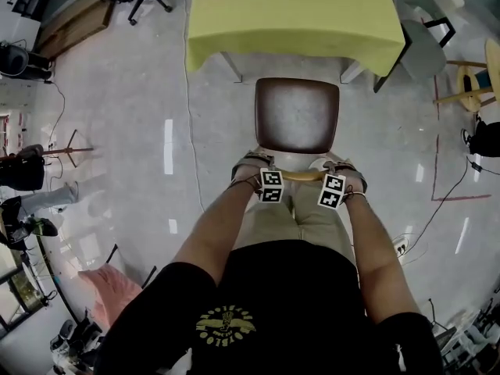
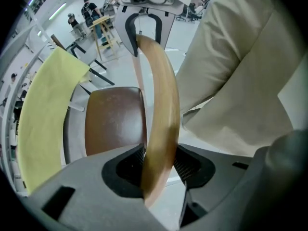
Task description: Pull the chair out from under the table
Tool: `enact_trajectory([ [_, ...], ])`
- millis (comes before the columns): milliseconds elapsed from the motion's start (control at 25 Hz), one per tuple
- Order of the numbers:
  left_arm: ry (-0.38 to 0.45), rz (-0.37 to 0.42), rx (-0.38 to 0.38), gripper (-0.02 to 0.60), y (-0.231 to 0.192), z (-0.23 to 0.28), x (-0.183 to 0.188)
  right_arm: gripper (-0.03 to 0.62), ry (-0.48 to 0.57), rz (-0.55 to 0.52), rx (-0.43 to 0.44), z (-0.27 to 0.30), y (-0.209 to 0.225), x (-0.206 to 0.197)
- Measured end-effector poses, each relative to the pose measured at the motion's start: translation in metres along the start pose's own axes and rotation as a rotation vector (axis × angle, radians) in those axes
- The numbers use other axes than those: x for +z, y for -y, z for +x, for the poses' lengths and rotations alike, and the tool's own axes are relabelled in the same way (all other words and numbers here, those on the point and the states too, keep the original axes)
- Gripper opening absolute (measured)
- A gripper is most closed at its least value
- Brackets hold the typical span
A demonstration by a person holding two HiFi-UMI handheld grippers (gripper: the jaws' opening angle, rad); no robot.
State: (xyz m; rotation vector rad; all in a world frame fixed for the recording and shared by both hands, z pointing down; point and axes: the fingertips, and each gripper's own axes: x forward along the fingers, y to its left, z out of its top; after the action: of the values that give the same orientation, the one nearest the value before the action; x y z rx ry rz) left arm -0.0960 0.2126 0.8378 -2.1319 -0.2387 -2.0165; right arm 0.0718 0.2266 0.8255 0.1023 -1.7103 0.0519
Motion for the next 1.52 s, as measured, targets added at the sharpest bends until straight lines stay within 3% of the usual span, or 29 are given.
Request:
enact_trajectory([
  [280, 0.023, 0.017, -0.037, 0.173, 0.019, -0.003, 0.012, 0.199, -0.027, 0.032, 0.007, -0.005, -0.021, -0.009],
  [440, 0.058, -0.011, -0.065, 0.173, 0.023, -0.005, 0.024, 0.213, -0.036, 0.041, 0.016, -0.007, -0.019, -0.020],
  [560, 0.087, -0.071, -0.030, 0.178, 0.024, -0.006, 0.030, 0.218, -0.004, 0.091, 0.009, -0.008, -0.021, -0.022],
  [720, 0.167, -0.235, -0.019, 0.206, 0.022, -0.025, 0.030, 0.219, 0.087, 0.213, 0.037, -0.023, -0.021, -0.017],
  [840, 0.258, -0.419, -0.023, 0.200, 0.019, -0.048, 0.027, 0.218, 0.171, 0.358, 0.045, -0.041, -0.015, -0.021],
  [960, 0.351, -0.641, 0.031, 0.107, 0.008, -0.068, 0.018, 0.215, 0.282, 0.533, 0.029, -0.059, -0.003, -0.024],
  [1040, 0.410, -0.809, 0.075, 0.042, -0.003, -0.080, 0.009, 0.143, 0.358, 0.624, -0.003, -0.075, 0.005, -0.024],
  [1200, 0.522, -1.067, 0.130, 0.011, -0.018, -0.103, -0.002, 0.017, 0.471, 0.754, -0.095, -0.100, 0.020, -0.028],
  [1320, 0.600, -1.131, 0.163, 0.009, -0.025, -0.124, -0.002, 0.011, 0.507, 0.810, -0.122, -0.106, 0.021, -0.030],
  [1520, 0.723, -1.169, 0.332, 0.009, -0.045, -0.179, -0.017, 0.011, 0.589, 0.828, -0.143, -0.127, 0.024, -0.016],
])
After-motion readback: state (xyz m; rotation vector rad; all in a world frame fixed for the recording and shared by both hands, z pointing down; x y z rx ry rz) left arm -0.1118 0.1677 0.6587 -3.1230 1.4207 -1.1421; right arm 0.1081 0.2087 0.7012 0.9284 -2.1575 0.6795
